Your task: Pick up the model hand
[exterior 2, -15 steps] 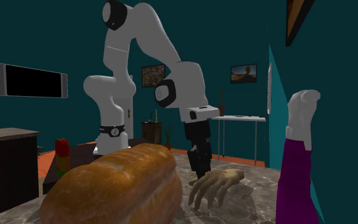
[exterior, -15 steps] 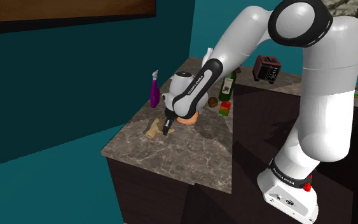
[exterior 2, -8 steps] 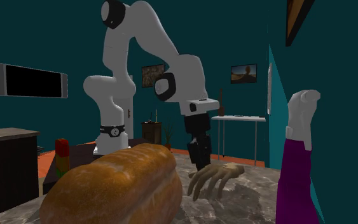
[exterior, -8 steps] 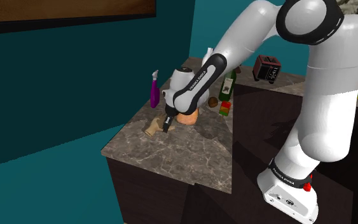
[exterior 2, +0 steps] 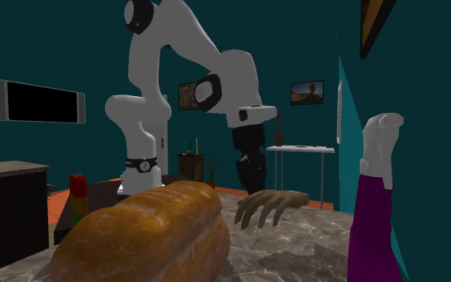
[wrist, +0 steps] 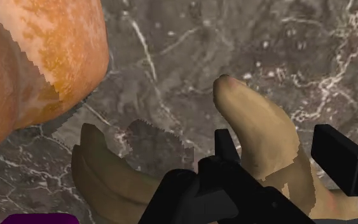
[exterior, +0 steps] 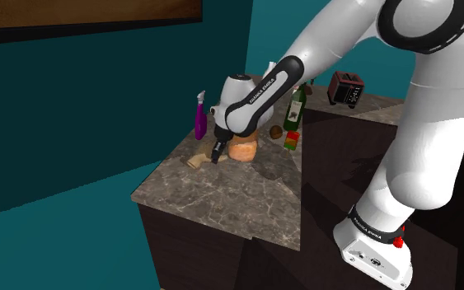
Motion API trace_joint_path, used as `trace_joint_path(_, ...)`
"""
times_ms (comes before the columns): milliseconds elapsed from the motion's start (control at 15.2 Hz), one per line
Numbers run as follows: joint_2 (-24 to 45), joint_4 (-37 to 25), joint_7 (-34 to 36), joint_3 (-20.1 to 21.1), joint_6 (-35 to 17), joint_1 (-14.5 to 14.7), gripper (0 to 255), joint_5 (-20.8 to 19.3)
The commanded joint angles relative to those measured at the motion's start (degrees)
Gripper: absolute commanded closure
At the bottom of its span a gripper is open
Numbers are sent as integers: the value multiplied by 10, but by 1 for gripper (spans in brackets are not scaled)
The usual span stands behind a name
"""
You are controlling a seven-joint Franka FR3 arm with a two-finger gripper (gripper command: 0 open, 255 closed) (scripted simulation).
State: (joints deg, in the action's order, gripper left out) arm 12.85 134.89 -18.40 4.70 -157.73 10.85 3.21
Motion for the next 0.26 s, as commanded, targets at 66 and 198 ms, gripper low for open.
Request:
trace_joint_path(66, -22, 0, 1, 1, 21, 0, 255, 1)
trace_joint_path(198, -23, 0, 1, 1, 22, 0, 255, 1)
